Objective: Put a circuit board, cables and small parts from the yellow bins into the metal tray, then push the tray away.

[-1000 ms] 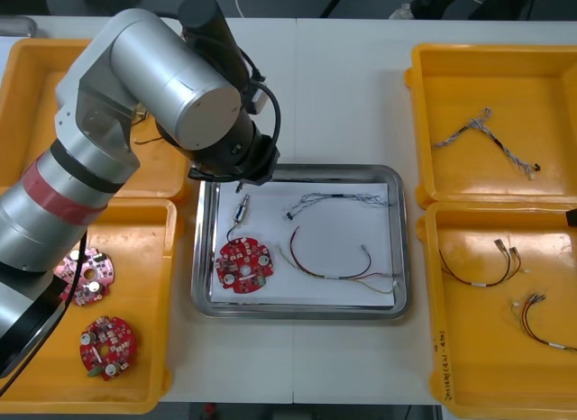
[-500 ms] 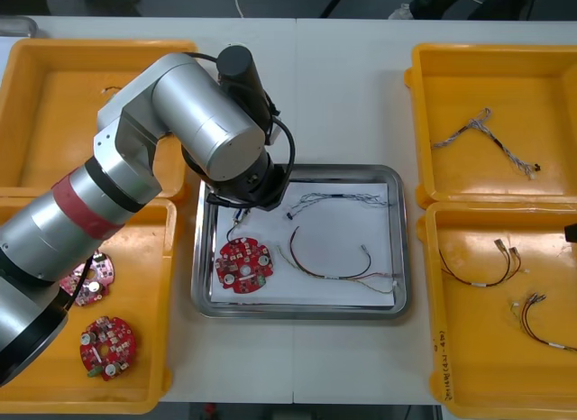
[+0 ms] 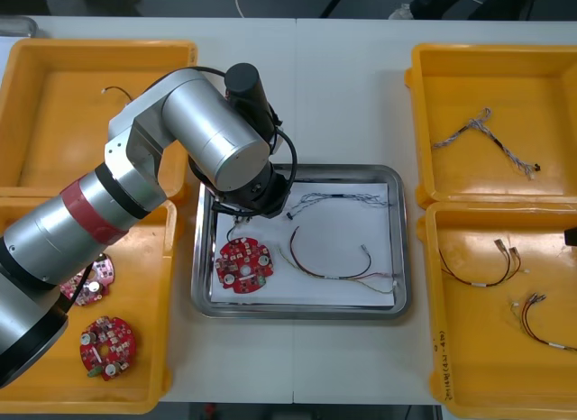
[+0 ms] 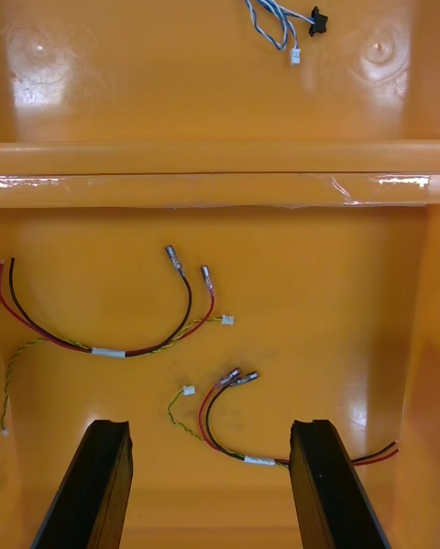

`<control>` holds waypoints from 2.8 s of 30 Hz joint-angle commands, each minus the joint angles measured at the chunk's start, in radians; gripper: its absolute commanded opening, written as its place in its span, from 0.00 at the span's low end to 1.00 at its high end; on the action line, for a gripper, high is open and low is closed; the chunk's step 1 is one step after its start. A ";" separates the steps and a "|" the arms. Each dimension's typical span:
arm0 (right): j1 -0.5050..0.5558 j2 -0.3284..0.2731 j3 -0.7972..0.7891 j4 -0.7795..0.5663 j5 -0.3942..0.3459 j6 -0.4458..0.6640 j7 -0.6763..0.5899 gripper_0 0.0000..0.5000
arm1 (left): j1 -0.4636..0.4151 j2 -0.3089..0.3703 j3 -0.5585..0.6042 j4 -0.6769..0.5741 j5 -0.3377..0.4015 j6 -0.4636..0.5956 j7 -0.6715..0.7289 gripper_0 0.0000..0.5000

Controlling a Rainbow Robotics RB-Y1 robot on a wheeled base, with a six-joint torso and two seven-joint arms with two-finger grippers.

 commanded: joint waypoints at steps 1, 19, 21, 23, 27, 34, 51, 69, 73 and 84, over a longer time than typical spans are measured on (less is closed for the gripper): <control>0.019 0.007 -0.019 -0.029 0.021 0.003 -0.042 1.00 | -0.008 -0.024 -0.011 -0.014 0.001 -0.012 0.114 0.01; 0.019 0.007 -0.022 -0.031 0.015 0.003 -0.066 1.00 | -0.010 -0.021 0.001 -0.057 0.003 0.006 0.156 1.00; 0.017 0.007 -0.022 -0.031 0.012 0.003 -0.065 1.00 | -0.008 -0.018 0.015 -0.070 0.004 0.023 0.159 1.00; 0.016 0.007 -0.024 -0.031 0.007 0.003 -0.066 1.00 | -0.008 -0.014 0.029 -0.083 0.007 0.040 0.159 1.00; 0.013 0.006 -0.018 -0.031 -0.005 0.003 -0.066 1.00 | -0.008 0.003 0.073 -0.128 0.013 0.098 0.159 1.00; -0.010 0.006 0.025 -0.042 -0.036 0.003 -0.066 1.00 | -0.008 0.039 0.162 -0.194 0.036 0.181 0.151 1.00; -0.156 0.003 0.240 -0.086 -0.074 0.003 -0.068 1.00 | -0.010 0.149 0.409 -0.246 0.116 0.329 0.119 1.00; -0.385 0.004 0.659 -0.085 -0.039 0.003 -0.066 1.00 | 0.039 0.347 0.595 -0.248 0.266 0.374 0.055 1.00; -0.440 0.004 0.791 -0.085 -0.029 0.003 -0.051 1.00 | 0.075 0.398 0.623 -0.263 0.297 0.374 0.033 1.00; -0.563 0.075 1.076 0.001 0.043 0.003 0.080 1.00 | 0.210 0.482 0.730 -0.300 0.354 0.374 -0.094 1.00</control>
